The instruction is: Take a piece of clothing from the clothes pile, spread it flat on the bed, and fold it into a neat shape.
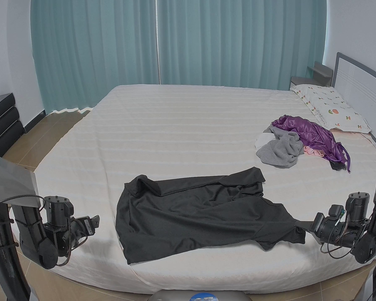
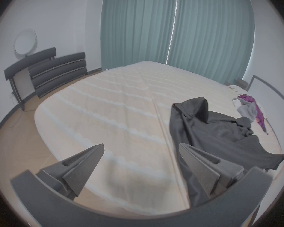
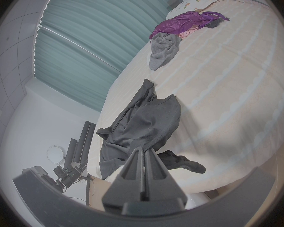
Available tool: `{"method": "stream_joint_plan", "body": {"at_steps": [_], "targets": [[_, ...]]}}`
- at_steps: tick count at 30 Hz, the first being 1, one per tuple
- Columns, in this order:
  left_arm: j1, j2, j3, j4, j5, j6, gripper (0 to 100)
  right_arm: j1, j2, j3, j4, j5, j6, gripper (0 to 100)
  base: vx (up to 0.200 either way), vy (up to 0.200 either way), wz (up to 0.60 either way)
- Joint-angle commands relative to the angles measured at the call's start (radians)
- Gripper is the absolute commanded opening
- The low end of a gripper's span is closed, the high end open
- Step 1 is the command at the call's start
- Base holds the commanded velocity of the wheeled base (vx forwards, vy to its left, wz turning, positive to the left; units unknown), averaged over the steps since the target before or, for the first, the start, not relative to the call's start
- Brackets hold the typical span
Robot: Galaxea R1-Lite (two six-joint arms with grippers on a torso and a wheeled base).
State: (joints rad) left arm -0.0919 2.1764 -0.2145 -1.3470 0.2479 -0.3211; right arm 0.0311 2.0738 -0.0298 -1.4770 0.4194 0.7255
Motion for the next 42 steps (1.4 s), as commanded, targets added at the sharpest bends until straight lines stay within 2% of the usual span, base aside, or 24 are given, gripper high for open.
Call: {"method": "stream_joint_plan", "body": {"at_steps": [1,3,4,5,8,15,25,26,35,42], "targets": [[-0.084,0.054,0.018,-0.003,-0.065,-0.079,100,0.000,0.009,0.004,0.000,0.001,0.000,0,0.000,0.000,0.00],[-0.109,0.072,0.018,-0.007,-0.088,-0.105,100,0.000,0.011,0.004,0.000,0.001,0.002,0,0.000,0.000,0.00],[-0.164,0.106,0.021,-0.006,-0.151,-0.164,100,0.000,0.012,0.005,0.001,0.002,0.006,0,0.000,0.000,0.00],[-0.192,0.120,0.020,-0.006,-0.173,-0.191,100,0.001,0.017,0.004,0.000,0.002,0.012,0,0.000,0.000,0.00],[-0.242,0.148,0.012,-0.006,-0.188,-0.240,100,0.003,0.026,0.002,0.000,0.002,0.020,0,0.000,0.000,0.00],[-0.298,0.177,0.007,-0.007,-0.185,-0.247,100,0.006,0.042,0.002,-0.002,0.002,0.022,0,0.000,0.000,0.00],[-0.308,0.206,-0.037,-0.004,-0.177,-0.239,100,0.007,0.052,0.002,-0.003,0.002,0.020,0,0.000,0.000,0.00],[-0.308,0.204,-0.037,-0.004,-0.177,-0.237,0,0.007,0.054,0.002,-0.003,0.002,0.020,0,0.000,0.000,0.00],[-0.302,0.195,-0.022,-0.007,-0.164,-0.239,0,0.009,0.052,0.002,-0.003,0.002,0.022,0,0.000,0.000,0.00],[-0.279,0.123,0.006,-0.001,-0.147,-0.234,0,0.009,0.048,0.004,-0.003,0.002,0.022,0,0.000,0.000,0.00]]}}
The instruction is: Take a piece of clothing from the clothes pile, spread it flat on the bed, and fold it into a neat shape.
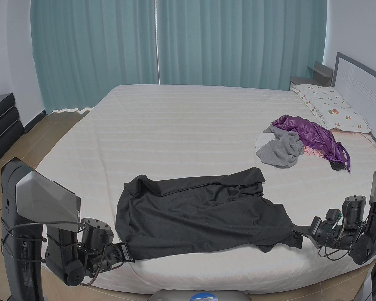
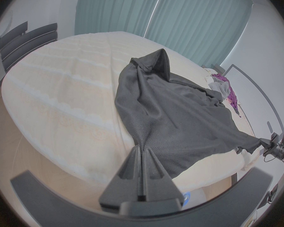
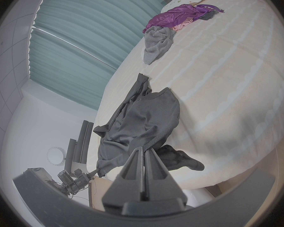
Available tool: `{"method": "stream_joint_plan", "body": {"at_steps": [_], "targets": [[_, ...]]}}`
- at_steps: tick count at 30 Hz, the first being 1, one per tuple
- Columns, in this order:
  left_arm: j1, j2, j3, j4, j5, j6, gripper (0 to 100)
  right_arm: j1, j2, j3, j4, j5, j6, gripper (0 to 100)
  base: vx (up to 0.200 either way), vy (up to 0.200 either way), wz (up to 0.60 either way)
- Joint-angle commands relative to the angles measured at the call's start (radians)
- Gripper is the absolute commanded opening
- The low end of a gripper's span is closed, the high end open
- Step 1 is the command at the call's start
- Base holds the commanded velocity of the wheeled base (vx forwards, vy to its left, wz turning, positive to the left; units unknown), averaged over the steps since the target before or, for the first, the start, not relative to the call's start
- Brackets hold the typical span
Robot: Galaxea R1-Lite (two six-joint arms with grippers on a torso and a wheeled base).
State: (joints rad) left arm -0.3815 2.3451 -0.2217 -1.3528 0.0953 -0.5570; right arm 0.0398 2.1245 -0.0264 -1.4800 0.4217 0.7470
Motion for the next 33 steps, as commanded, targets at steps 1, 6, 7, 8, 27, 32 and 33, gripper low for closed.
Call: {"method": "stream_joint_plan", "body": {"at_steps": [1,6,7,8,27,32,33], "targets": [[0.018,-0.059,0.015,0.004,0.006,0.003,0,0.000,-0.005,0.000,0.000,0.000,0.000,0,0.000,0.000,0.00],[0.062,-0.118,0.033,0.004,0.006,0.045,0,0.002,-0.011,0.011,0.000,0.000,0.000,0,0.000,0.000,0.00],[0.082,-0.141,0.042,0.006,0.006,0.069,0,0.003,-0.014,0.014,0.000,0.000,-0.002,0,0.000,0.000,0.00],[0.085,-0.147,0.044,0.006,0.006,0.074,0,0.003,-0.015,0.014,0.000,-0.001,0.000,0,0.000,0.000,0.00],[0.170,-0.248,0.116,0.124,0.000,0.236,0,0.088,-0.189,0.026,0.435,-0.004,-0.173,0,0.000,0.000,0.00],[0.162,-0.224,0.133,0.124,-0.003,0.243,0,0.086,-0.181,0.026,0.480,-0.003,-0.241,0,0.000,0.000,0.00],[0.159,-0.210,0.136,0.124,-0.003,0.243,0,0.088,-0.182,0.026,0.484,-0.004,-0.244,0,0.000,0.000,0.00]]}}
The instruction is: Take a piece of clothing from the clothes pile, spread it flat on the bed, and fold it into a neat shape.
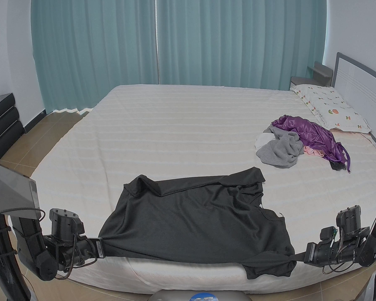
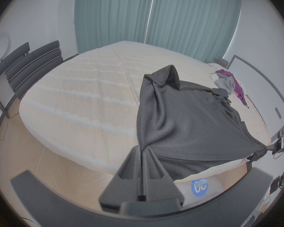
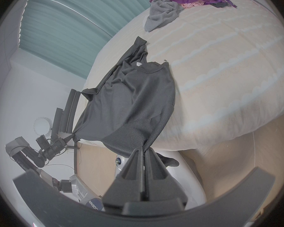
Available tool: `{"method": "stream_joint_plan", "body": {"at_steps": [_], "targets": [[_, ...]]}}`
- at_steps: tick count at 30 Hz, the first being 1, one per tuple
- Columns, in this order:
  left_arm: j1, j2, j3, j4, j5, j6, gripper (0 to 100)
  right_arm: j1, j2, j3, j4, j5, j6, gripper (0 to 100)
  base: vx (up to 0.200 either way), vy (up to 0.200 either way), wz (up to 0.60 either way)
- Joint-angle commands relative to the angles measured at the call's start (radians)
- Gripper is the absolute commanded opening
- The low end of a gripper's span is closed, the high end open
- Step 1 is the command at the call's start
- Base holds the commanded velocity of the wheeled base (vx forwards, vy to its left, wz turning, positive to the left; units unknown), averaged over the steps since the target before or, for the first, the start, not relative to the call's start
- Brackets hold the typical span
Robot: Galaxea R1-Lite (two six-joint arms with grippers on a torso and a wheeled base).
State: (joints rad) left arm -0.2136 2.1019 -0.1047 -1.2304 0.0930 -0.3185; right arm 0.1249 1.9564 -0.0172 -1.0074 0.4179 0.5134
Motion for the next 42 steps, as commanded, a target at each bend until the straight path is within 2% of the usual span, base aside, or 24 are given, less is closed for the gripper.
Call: {"method": "stream_joint_plan", "body": {"at_steps": [1,12,13,22,25,30,33,34,38,42], "targets": [[-0.009,0.044,0.017,0.000,-0.001,0.004,0,0.004,-0.010,0.017,0.013,-0.001,-0.012,0,0.000,0.000,0.00],[-0.041,0.110,0.014,-0.011,-0.006,-0.001,0,0.018,0.090,0.006,0.003,-0.001,-0.053,0,0.000,0.000,0.00],[-0.041,0.110,0.014,-0.011,-0.006,-0.001,0,0.018,0.090,0.006,0.003,-0.001,-0.053,100,0.000,0.000,0.00],[-0.058,0.121,0.011,-0.012,-0.015,-0.005,0,0.013,0.197,-0.010,-0.161,-0.016,-0.049,100,0.000,0.000,0.00],[-0.056,0.119,0.010,-0.014,-0.013,-0.005,0,-0.002,0.268,-0.017,-0.240,-0.067,-0.047,100,0.000,0.000,0.00],[-0.053,0.119,0.008,-0.015,-0.013,-0.007,0,0.009,0.388,-0.012,-0.396,-0.099,-0.046,100,0.000,0.000,0.00],[-0.050,0.119,0.008,-0.015,-0.013,-0.005,0,0.012,0.454,-0.004,-0.488,-0.148,-0.049,100,0.000,0.000,0.00],[-0.049,0.119,0.007,-0.015,-0.013,-0.007,0,0.013,0.470,-0.001,-0.517,-0.162,-0.049,0,0.000,0.000,0.00],[-0.049,0.121,0.007,-0.015,-0.013,-0.005,0,0.024,0.495,0.017,-0.559,-0.188,-0.049,0,0.000,0.000,0.00],[-0.049,0.121,0.008,-0.015,-0.013,-0.005,0,-0.004,0.484,0.017,-0.559,-0.208,-0.049,0,0.000,0.000,0.00]]}}
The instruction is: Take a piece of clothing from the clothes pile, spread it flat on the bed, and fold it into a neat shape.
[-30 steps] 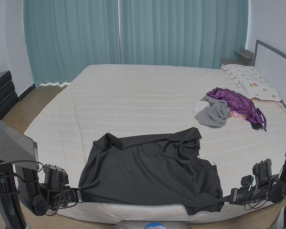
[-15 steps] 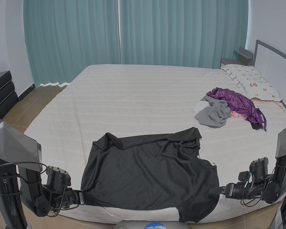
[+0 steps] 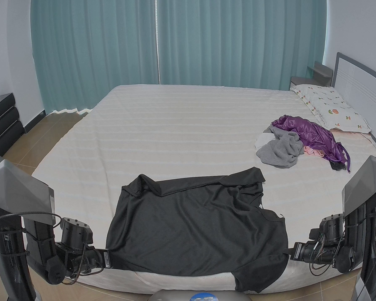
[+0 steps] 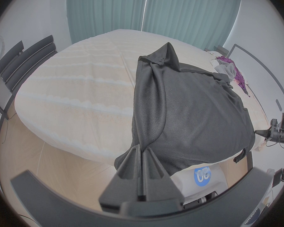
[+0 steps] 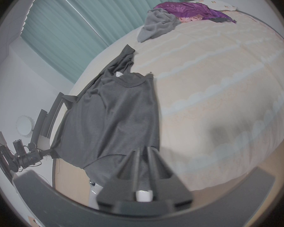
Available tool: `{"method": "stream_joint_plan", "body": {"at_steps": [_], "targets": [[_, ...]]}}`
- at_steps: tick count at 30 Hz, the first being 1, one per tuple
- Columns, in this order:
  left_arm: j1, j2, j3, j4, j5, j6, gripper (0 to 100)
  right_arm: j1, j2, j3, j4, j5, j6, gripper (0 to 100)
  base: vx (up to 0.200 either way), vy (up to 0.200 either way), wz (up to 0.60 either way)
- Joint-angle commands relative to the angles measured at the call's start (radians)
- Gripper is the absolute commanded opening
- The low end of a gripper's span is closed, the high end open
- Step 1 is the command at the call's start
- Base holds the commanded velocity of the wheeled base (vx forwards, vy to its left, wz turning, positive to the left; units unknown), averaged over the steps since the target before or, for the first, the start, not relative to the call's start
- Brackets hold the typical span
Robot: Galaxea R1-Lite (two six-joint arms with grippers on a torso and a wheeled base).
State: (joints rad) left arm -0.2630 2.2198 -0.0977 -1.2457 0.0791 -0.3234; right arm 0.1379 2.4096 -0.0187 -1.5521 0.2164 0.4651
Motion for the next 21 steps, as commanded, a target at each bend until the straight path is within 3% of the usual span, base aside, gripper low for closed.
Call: {"method": "stream_joint_plan", "body": {"at_steps": [1,7,14,15,21], "targets": [[0.001,0.003,0.001,0.000,0.001,0.000,0,-0.027,0.028,0.019,-0.013,-0.006,0.000,0,0.000,0.000,0.00],[-0.007,0.011,0.001,0.000,0.001,0.000,0,-0.083,-0.001,0.019,0.007,-0.006,-0.003,0,0.000,0.000,0.00],[-0.007,0.021,-0.002,0.000,-0.001,-0.002,0,-0.084,-0.029,0.019,0.046,-0.003,-0.002,0,0.000,0.000,0.00],[-0.007,0.021,-0.004,0.000,-0.001,-0.002,0,-0.081,-0.027,0.019,0.046,-0.002,0.000,100,0.000,0.000,0.00],[-0.007,0.020,-0.007,-0.001,0.001,-0.003,0,-0.072,-0.029,0.019,0.032,0.009,0.004,100,0.000,0.000,0.00]]}}
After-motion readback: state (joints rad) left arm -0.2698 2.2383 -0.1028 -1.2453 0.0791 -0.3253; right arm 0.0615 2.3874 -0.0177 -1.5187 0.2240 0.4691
